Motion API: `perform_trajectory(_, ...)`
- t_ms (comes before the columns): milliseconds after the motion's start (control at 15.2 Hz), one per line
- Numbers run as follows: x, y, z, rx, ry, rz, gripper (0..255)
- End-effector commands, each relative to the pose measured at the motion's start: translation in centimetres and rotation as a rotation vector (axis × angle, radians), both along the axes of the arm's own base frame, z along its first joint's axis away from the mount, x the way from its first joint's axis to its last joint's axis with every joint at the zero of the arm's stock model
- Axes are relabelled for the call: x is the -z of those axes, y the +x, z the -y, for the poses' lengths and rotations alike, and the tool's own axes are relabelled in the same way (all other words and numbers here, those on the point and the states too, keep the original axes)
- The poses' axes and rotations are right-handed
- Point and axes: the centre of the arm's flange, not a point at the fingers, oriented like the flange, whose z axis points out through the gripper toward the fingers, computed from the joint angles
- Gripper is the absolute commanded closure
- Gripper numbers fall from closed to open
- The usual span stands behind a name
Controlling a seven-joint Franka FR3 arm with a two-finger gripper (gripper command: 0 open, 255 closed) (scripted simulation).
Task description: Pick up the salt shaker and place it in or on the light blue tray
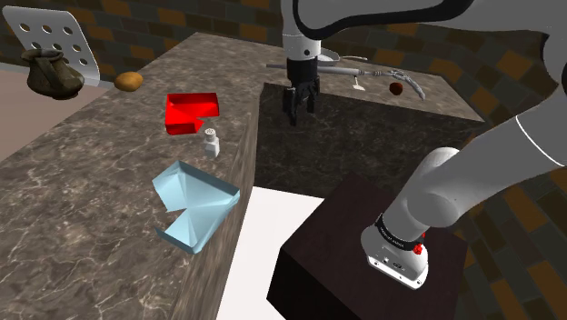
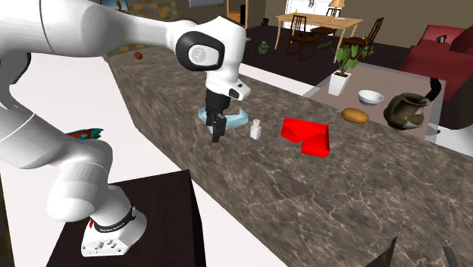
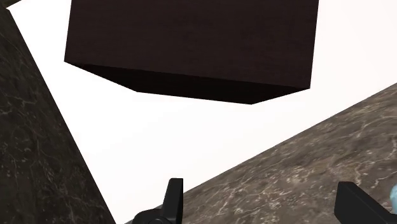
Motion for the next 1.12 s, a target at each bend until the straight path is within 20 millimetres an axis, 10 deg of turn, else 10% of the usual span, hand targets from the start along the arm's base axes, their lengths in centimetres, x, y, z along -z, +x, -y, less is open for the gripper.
perform_trajectory(0, 0.7, 2.1, -1.6, -0.002, -0.001, -0.005, 0)
perform_trajectory(1056, 6.3, 19.3, -13.7, -0.016, -0.013, -0.043, 0)
